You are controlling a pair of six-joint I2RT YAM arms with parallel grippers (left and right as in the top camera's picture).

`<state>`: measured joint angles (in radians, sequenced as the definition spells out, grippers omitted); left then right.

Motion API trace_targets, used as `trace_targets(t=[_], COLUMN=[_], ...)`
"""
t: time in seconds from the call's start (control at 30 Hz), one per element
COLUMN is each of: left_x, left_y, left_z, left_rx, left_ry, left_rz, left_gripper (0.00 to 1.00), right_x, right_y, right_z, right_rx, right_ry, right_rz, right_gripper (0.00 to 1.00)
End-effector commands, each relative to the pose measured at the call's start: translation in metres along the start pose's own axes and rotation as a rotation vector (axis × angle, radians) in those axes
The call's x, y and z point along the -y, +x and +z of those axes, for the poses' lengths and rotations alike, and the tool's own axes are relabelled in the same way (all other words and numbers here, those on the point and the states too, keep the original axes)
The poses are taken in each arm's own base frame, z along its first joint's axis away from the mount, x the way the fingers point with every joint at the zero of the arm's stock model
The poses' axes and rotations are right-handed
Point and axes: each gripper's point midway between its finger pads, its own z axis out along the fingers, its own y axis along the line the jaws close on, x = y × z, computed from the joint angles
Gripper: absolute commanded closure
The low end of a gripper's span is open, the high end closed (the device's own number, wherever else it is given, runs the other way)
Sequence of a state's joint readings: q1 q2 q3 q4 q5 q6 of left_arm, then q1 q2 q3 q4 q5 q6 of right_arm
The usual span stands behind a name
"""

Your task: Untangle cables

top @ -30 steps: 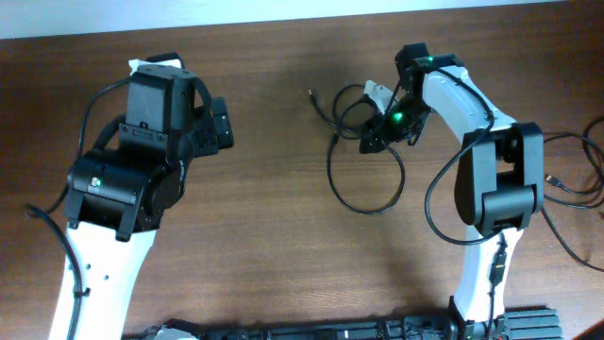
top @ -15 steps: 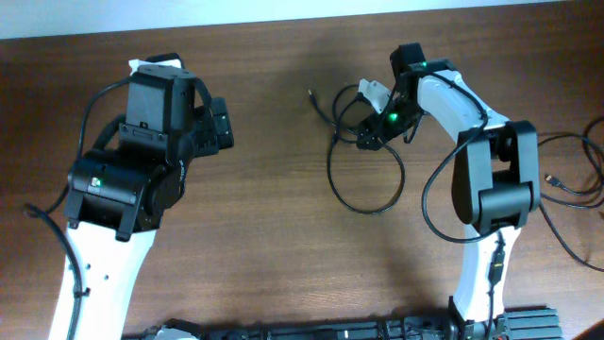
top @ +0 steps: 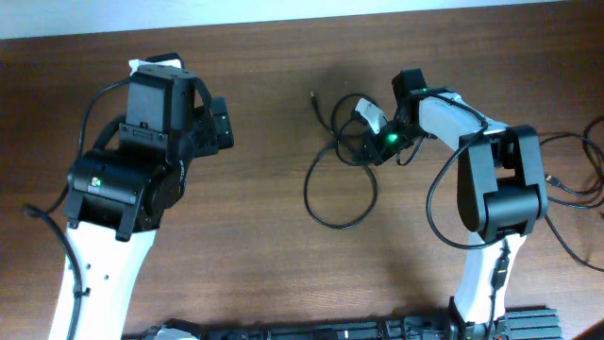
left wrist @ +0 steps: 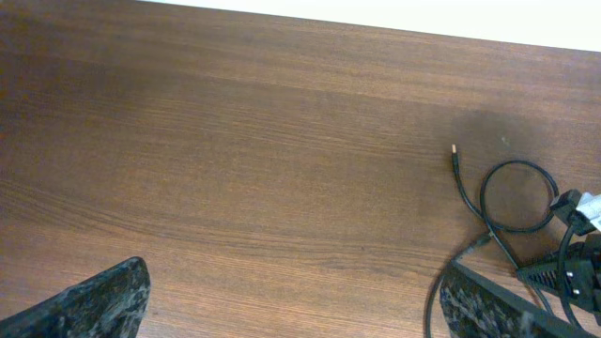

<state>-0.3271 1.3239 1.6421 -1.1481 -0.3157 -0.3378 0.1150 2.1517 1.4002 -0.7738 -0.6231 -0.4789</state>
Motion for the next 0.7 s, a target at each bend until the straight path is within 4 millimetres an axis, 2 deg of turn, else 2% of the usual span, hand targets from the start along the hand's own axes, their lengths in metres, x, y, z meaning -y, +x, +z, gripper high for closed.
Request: trace_targets(t=[0.0,0.1,0.2,0.33,0.37,0.5,0.53,0.6,0.67], left_x=[-0.003,-0.003,-0.003,-0.003,-0.003,-0.003,-0.003,-0.003,-0.003], left_y=[-0.005,-0.005,-0.005,-0.005,-0.005,-0.005,-0.005,-0.005,-0.005], left_z=[-0.006,-0.006,-0.006,-0.006,-0.006,-0.006,-0.006,-0.006,-0.006], left_rx=[0.026,0.026,0.026,0.026,0.026,0.026,0.026,0.026,0.026], left_ry=[-0.005,-0.005,-0.005,-0.005,-0.005,-0.005,-0.005,-0.005,-0.005], left_rz=[-0.021,-0.021,-0.021,-0.021,-0.021,-0.021,-0.021,-0.021,-0.021], left_gripper=[0.01,0.01,0.01,0.01,0.01,0.01,0.01,0.01,0.01], right_x=[0.012,0.006,0.000,-0.008,-0.010,-0.005,0.006,0.023,0.050], right_y=[0.048,0.042,0.011,-0.044,-0.062,-0.107,-0.118,-0.124,-0.122], right_z=[0.028,0.016,-0.015,-0.074,-0.098,-0.177,-0.212,-0.254,-0.309], right_rx=[-0.170,-0.194,-0.184,-0.103,-0.058,0.126,0.213,0.322,0.472], right_ry=[0.019,0.007,0.022,0.072,0.097,0.201,0.260,0.320,0.386], right_rz=[0.078,0.096,0.088,0.046,0.028,0.018,0.057,0.140,0.270], right_gripper=[0.96,0.96,0.96,0.96,0.96,0.96,0.96,0.96,0.96])
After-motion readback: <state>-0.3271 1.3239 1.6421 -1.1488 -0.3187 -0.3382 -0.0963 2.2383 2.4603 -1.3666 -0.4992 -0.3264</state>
